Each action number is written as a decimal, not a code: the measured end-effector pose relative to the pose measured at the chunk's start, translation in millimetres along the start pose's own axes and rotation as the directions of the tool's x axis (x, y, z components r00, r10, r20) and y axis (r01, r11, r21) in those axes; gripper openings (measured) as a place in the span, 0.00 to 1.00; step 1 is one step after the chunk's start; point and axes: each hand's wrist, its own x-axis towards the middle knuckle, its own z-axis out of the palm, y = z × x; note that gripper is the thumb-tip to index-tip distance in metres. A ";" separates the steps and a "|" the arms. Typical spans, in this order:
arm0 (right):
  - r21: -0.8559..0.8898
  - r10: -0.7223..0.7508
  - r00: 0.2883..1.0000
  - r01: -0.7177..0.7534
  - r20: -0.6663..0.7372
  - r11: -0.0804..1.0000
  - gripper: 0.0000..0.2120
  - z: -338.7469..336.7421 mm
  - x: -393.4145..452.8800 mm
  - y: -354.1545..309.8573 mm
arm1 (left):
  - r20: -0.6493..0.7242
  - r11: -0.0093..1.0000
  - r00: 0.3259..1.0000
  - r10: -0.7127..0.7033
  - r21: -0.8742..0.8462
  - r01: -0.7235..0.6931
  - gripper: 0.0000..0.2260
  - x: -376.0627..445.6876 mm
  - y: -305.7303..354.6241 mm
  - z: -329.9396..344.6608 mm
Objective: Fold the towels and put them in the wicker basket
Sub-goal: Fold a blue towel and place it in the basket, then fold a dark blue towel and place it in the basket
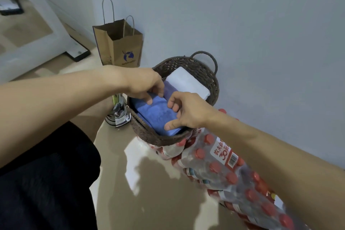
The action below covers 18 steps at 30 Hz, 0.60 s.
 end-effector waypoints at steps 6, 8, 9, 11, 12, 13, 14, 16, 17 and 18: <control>-0.070 -0.040 0.999 0.040 -0.005 0.997 0.30 8.7 0.4 -1.1 | -0.039 0.999 0.999 -0.004 -0.042 0.002 0.24 -7.4 -5.4 12.2; -0.123 -0.086 0.996 0.082 -0.025 0.989 0.30 16.2 1.5 0.2 | -0.070 0.997 0.998 -0.005 -0.073 0.000 0.24 -9.2 -7.0 17.7; -0.135 -0.105 0.994 0.100 -0.032 0.986 0.31 19.3 2.7 0.4 | -0.080 0.996 0.997 -0.005 -0.089 -0.002 0.24 -10.0 -7.0 18.8; -0.169 -0.128 0.991 0.120 -0.035 0.978 0.31 21.5 4.0 -1.9 | -0.091 0.996 0.996 -0.007 -0.094 -0.002 0.23 -11.0 -4.2 18.7; -0.196 -0.129 0.991 0.120 -0.035 0.973 0.31 20.2 3.2 -3.5 | -0.089 0.996 0.996 -0.017 -0.086 0.010 0.23 -10.9 -1.7 17.2; -0.205 -0.123 0.992 0.112 -0.041 0.972 0.31 17.0 0.8 -4.2 | -0.084 0.996 0.996 -0.036 -0.079 0.029 0.23 -10.2 0.8 14.2; -0.170 -0.110 0.992 0.099 -0.059 0.981 0.30 12.2 -3.9 -3.3 | -0.075 0.996 0.995 -0.060 -0.077 0.054 0.22 -9.6 3.0 9.7; 0.020 -0.080 0.986 0.084 -0.147 0.996 0.28 -0.5 -22.2 3.8 | -0.065 0.992 0.992 -0.106 -0.070 0.101 0.20 -8.5 9.0 -2.5; 0.118 -0.062 0.975 0.089 -0.215 0.989 0.25 -7.3 -35.2 9.9 | -0.072 0.992 0.991 -0.115 -0.061 0.111 0.18 -7.6 14.2 -9.4; 0.193 -0.041 0.958 0.099 -0.284 0.976 0.22 -14.1 -50.9 17.9 | -0.091 0.993 0.990 -0.109 -0.048 0.104 0.17 -5.9 22.1 -15.6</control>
